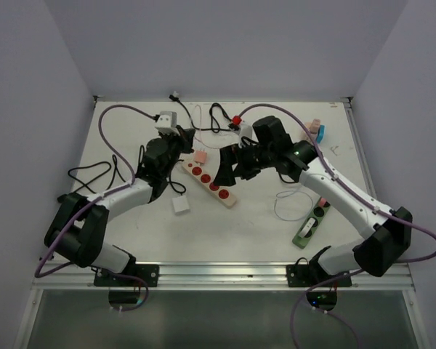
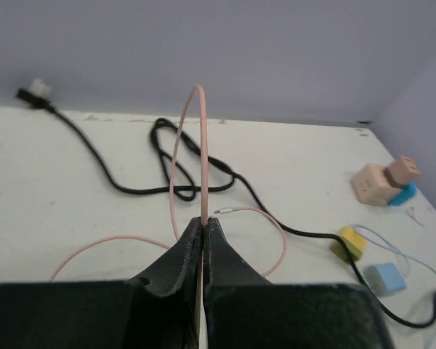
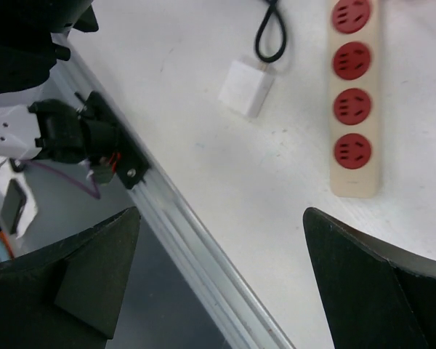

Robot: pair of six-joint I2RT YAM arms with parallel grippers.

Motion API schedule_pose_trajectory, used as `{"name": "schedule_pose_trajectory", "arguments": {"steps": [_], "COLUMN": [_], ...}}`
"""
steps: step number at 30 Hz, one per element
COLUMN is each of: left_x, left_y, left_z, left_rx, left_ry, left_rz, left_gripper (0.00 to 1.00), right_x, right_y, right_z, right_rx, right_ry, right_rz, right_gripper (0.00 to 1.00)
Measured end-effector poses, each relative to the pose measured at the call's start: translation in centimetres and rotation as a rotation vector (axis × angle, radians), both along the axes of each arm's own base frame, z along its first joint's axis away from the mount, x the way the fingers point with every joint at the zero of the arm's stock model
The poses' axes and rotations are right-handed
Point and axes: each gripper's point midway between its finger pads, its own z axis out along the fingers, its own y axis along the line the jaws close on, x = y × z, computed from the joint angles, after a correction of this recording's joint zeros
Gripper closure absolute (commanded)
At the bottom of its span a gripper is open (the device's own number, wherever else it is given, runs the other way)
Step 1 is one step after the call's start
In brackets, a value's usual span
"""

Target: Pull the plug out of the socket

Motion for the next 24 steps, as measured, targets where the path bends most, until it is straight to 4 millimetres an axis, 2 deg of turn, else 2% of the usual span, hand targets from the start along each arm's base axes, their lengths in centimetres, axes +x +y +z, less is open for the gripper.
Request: {"name": "schedule_pose_trajectory", "arguments": {"steps": [3,5,6,8,9,11,12,14,15,17,18,21,24], "left_x": [2.6,3.9,4.5,5.1,5.0,4.5,4.1,3.5,3.2,2.5,2.3,1.3,0.1], "left_y": [4.0,6.9,8.4,10.9,12.1,13.9,14.5,14.8,14.8,14.6,14.6,14.3,14.1], "left_z": [-2.0,-3.7,-4.6,-6.2,-7.2,-8.9,-9.6,-10.4,-10.6,-10.6,-10.3,-8.2,-5.1], "left_rx": [0.005,0.014,0.018,0.024,0.029,0.034,0.036,0.041,0.042,0.046,0.041,0.024,0.002], "left_ry": [0.130,0.229,0.277,0.358,0.398,0.473,0.503,0.544,0.561,0.585,0.585,0.562,0.518], "left_rz": [0.193,0.308,0.361,0.443,0.477,0.532,0.547,0.558,0.558,0.547,0.541,0.511,0.473], "left_gripper": [1.00,0.99,0.95,0.88,0.79,0.72,0.64,0.55,0.44,0.32,0.21,0.04,0.00], "right_x": [0.9,1.8,2.4,3.3,3.7,4.3,4.5,4.9,5.0,4.9,4.8,4.2,3.7], "right_y": [-1.9,-3.7,-4.8,-6.8,-8.1,-10.7,-12.1,-15.2,-16.9,-19.9,-20.8,-23.5,-26.0], "right_z": [1.7,2.1,1.9,1.0,0.1,-2.0,-3.1,-5.1,-6.0,-7.2,-7.4,-7.6,-7.6], "right_rx": [-0.022,-0.058,-0.088,-0.152,-0.192,-0.267,-0.302,-0.369,-0.405,-0.469,-0.489,-0.533,-0.554], "right_ry": [-0.108,-0.167,-0.189,-0.210,-0.211,-0.191,-0.171,-0.134,-0.119,-0.108,-0.105,-0.116,-0.117], "right_rz": [-0.091,-0.177,-0.227,-0.317,-0.366,-0.461,-0.512,-0.622,-0.682,-0.796,-0.832,-0.954,-1.077], "right_gripper": [0.01,0.01,0.01,0.01,0.01,0.01,0.01,0.01,0.01,0.01,0.01,0.01,0.01]}}
